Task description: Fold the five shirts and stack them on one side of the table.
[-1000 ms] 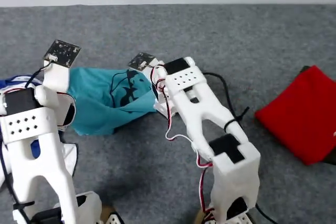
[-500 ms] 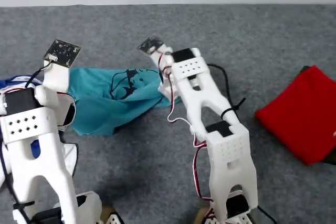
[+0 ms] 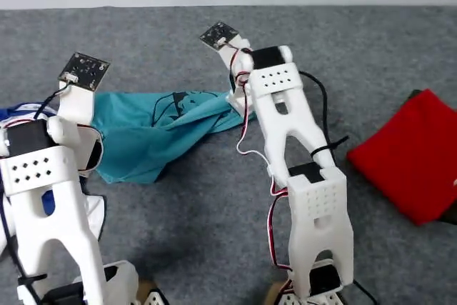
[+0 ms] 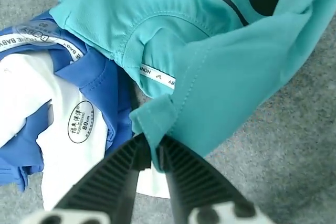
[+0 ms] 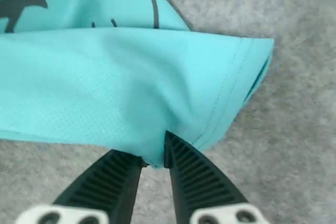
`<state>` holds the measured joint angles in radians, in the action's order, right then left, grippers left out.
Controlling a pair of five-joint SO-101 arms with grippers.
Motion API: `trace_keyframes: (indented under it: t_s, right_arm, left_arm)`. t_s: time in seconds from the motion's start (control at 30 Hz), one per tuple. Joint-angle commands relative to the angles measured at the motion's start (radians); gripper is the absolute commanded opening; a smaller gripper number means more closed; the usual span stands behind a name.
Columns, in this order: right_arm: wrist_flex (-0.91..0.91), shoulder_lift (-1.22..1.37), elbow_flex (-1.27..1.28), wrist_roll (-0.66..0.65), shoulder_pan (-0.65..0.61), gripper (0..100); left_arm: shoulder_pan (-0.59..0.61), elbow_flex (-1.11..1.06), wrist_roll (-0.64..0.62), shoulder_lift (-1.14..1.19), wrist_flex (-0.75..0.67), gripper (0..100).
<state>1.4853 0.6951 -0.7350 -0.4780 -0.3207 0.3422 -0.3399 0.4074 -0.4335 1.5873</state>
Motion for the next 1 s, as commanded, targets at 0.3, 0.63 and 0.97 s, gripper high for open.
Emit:
trace_keyframes:
  t_s: [0.3,0.63,0.97]
  right_arm:
    - [0.038,-0.013,-0.083,-0.023,0.117,20.6]
    - [0.125,-0.024,-0.083,-0.023,0.044,20.7]
    - [0.150,-0.012,-0.081,-0.025,-0.099,20.9]
  left_arm:
    - [0.005,0.005,0.003,-0.028,-0.018,1]
    - [0.005,0.004,0.003,-0.028,-0.015,1]
    - [0.005,0.004,0.003,-0.028,-0.015,1]
